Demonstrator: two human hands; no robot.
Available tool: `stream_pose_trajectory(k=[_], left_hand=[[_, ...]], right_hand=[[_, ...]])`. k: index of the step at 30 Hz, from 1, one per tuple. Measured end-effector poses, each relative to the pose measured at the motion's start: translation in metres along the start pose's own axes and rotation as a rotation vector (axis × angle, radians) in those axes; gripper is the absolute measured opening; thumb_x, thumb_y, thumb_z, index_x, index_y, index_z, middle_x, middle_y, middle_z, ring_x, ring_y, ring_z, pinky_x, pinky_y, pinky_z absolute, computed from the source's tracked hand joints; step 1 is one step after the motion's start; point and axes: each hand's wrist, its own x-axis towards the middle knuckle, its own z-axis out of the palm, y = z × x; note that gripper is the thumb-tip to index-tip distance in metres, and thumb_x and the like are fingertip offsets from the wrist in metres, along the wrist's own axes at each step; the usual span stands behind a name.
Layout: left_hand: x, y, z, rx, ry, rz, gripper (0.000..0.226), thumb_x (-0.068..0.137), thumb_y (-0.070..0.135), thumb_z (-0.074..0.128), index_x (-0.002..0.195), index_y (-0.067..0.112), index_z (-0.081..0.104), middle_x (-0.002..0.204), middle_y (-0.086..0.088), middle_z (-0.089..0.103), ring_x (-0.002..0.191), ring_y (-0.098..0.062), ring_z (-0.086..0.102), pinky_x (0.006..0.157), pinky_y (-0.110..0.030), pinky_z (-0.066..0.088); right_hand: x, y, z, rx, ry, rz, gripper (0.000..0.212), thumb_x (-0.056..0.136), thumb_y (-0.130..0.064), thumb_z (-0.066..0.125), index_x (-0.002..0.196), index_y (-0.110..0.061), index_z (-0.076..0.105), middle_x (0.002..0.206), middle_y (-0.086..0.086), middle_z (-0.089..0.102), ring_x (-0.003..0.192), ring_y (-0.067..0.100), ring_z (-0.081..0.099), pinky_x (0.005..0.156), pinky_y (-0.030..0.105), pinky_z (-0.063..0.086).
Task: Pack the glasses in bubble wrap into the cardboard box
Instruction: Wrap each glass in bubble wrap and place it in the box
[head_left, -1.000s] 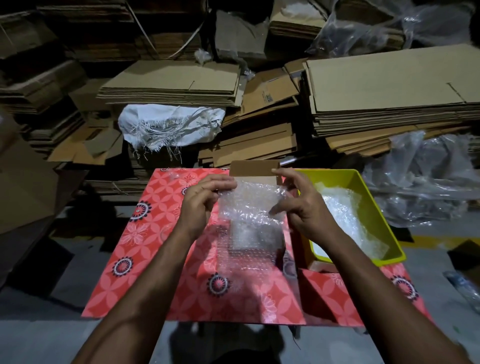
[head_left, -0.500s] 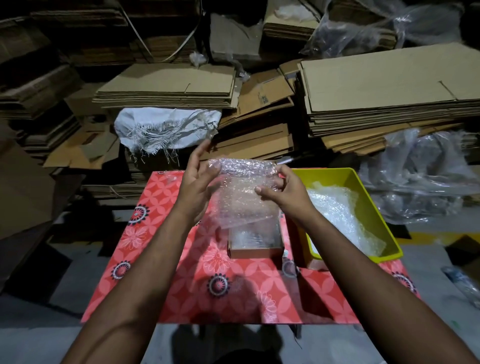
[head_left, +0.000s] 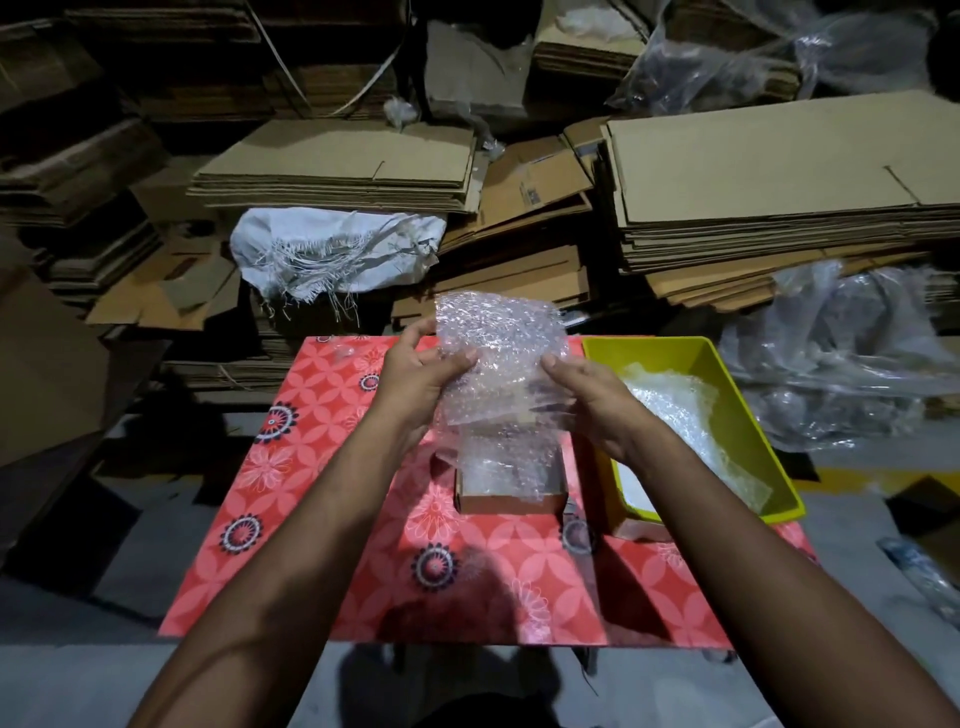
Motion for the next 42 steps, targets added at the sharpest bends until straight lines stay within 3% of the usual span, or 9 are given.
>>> stream_pose_trajectory(k=[3,8,15,20,24,29,35,40,42], left_hand=[[0.003,0.006,0.003,-0.035,-0.014,0.028,0.072,0.070,-0.010,0.079,0.130,0.017,0.049,0.099,-0.015,0.076,0.097,-0.025,0.072,0.079,-0.032,0.061],[-0.003,0.001,-0.005,-0.038,-0.097,-0.086,0.064,0.076,0.011,0.078,0.135,0.015,0.052,0.119,-0.014,0.068,0.108,-0.026,0.068,0.088,-0.038,0.058],[-0.007,-0.008,0.004,0.135,-0.101,-0.028,0.003,0.090,0.007,0.069,0.088,0.005,0.069,0.079,-0.002,0.076,0.075,-0.011,0.072,0.070,-0.024,0.055],[0.000,-0.004,0.000,0.129,-0.071,0.023,0.040,0.078,-0.009,0.075,0.114,0.004,0.065,0.104,-0.012,0.076,0.100,-0.027,0.073,0.086,-0.032,0.058],[-0.001,-0.003,0.000,0.020,-0.128,-0.031,0.046,0.072,0.000,0.077,0.114,0.012,0.062,0.112,-0.012,0.074,0.101,-0.025,0.073,0.084,-0.031,0.060],[-0.006,-0.012,0.005,0.129,-0.140,-0.056,0.009,0.086,0.012,0.072,0.092,0.005,0.070,0.092,-0.008,0.077,0.086,-0.016,0.073,0.078,-0.024,0.057],[0.000,-0.005,0.000,0.101,-0.045,0.021,0.031,0.077,0.001,0.077,0.106,0.001,0.065,0.101,-0.013,0.075,0.100,-0.025,0.072,0.092,-0.034,0.056],[-0.002,-0.006,-0.004,0.027,-0.061,-0.021,0.049,0.074,0.002,0.080,0.117,0.005,0.057,0.108,-0.012,0.073,0.103,-0.027,0.071,0.090,-0.038,0.058],[-0.005,-0.007,-0.004,0.011,-0.090,-0.046,0.052,0.074,0.016,0.080,0.119,0.003,0.057,0.110,-0.009,0.072,0.103,-0.025,0.070,0.089,-0.044,0.059]], right_hand=[[0.001,0.006,0.000,-0.183,-0.033,-0.065,0.077,0.071,-0.059,0.080,0.102,0.010,0.066,0.089,0.015,0.063,0.076,0.025,0.052,0.066,0.031,0.044],[0.005,-0.006,0.002,-0.137,0.028,-0.209,0.009,0.086,-0.004,0.076,0.089,-0.002,0.068,0.078,0.008,0.067,0.065,0.015,0.064,0.061,0.025,0.054],[0.006,-0.002,-0.005,-0.195,-0.042,-0.211,0.035,0.072,0.011,0.080,0.102,-0.005,0.070,0.095,0.008,0.076,0.086,0.019,0.072,0.080,0.031,0.057],[0.006,0.002,-0.003,-0.143,-0.027,-0.160,0.041,0.078,-0.033,0.081,0.107,-0.005,0.072,0.091,0.013,0.068,0.085,0.026,0.063,0.079,0.046,0.058],[0.008,-0.007,0.001,-0.129,0.025,-0.294,0.014,0.079,0.000,0.080,0.090,-0.001,0.072,0.080,0.014,0.066,0.074,0.023,0.061,0.064,0.028,0.053],[0.011,-0.013,0.000,-0.087,0.017,-0.293,0.047,0.067,0.022,0.078,0.102,-0.007,0.067,0.091,0.008,0.074,0.087,0.020,0.073,0.073,0.030,0.059],[0.011,0.001,-0.005,-0.146,-0.055,-0.069,0.044,0.083,-0.042,0.078,0.090,-0.002,0.062,0.066,0.014,0.052,0.062,0.020,0.050,0.052,0.025,0.035],[0.011,0.001,-0.003,-0.092,-0.001,-0.170,0.004,0.086,0.003,0.072,0.085,0.000,0.069,0.073,0.006,0.071,0.063,0.016,0.070,0.060,0.024,0.058],[0.013,0.002,-0.005,-0.079,-0.007,-0.187,0.023,0.079,0.014,0.072,0.094,-0.002,0.071,0.081,0.007,0.076,0.072,0.016,0.074,0.065,0.025,0.059]])
